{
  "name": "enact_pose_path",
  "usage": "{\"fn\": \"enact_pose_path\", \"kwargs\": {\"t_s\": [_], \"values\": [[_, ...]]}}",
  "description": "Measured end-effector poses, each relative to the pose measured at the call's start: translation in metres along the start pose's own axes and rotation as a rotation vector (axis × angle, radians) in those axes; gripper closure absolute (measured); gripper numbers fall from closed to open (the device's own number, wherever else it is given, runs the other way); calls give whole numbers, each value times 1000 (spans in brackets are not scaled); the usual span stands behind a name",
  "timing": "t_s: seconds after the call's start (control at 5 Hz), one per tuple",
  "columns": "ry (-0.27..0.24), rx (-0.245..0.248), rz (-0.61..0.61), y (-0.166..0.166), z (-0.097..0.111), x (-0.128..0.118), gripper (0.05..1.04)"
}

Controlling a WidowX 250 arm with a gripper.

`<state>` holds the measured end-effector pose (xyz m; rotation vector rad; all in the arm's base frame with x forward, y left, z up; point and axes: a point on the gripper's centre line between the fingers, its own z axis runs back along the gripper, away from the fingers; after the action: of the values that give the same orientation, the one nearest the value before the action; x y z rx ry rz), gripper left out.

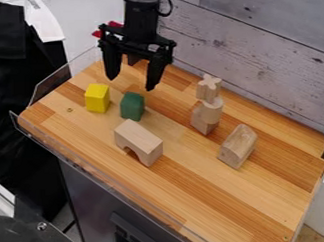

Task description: Put the green cube on top of the arch

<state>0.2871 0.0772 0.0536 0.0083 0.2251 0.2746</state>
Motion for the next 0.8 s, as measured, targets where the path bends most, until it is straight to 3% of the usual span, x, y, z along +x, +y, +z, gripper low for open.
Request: {"fn": "enact_pose_path", "kwargs": {"t_s": [0.6, 0.8], "values": [[12, -26, 39, 0, -20, 1, 85], [63, -29, 52, 3, -35, 0, 85]]}}
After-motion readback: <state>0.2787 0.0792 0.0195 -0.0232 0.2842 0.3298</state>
